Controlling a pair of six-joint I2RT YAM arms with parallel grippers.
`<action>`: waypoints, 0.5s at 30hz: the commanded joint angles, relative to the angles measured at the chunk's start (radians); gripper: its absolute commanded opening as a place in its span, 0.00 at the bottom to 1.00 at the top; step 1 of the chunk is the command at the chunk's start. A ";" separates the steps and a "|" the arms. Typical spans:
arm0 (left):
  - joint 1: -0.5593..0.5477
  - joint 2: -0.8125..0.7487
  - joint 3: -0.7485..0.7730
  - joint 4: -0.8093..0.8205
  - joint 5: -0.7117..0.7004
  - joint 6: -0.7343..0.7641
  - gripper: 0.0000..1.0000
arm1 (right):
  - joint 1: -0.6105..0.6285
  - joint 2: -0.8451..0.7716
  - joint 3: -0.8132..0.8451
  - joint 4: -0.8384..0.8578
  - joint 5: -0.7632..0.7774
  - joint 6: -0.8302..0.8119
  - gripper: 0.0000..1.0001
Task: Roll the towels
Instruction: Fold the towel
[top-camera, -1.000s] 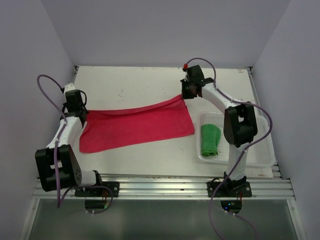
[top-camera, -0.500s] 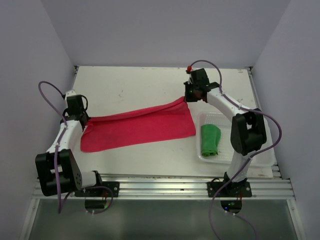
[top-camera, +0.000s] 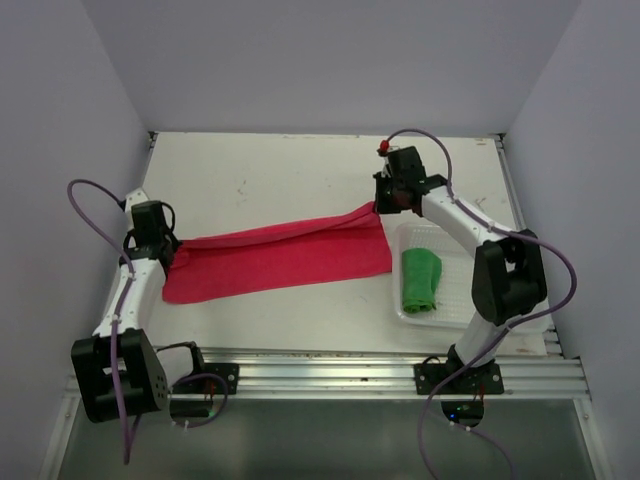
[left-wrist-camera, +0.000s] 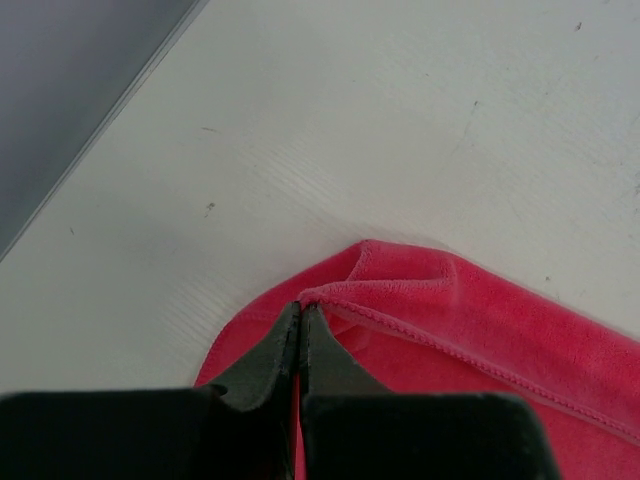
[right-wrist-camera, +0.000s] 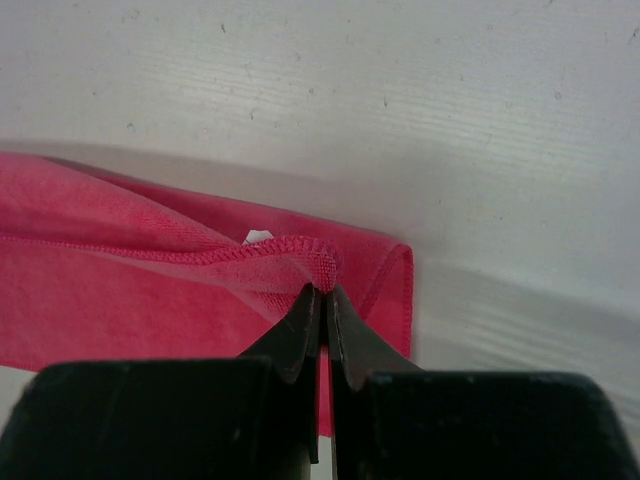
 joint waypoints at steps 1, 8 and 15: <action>0.008 -0.055 -0.024 0.010 -0.023 -0.041 0.00 | -0.006 -0.074 -0.025 0.036 0.024 -0.006 0.00; 0.008 -0.112 -0.042 0.002 -0.006 -0.078 0.00 | -0.007 -0.140 -0.095 0.053 0.026 -0.003 0.03; 0.008 -0.149 -0.048 -0.022 0.002 -0.097 0.00 | -0.007 -0.201 -0.178 0.076 0.023 0.002 0.05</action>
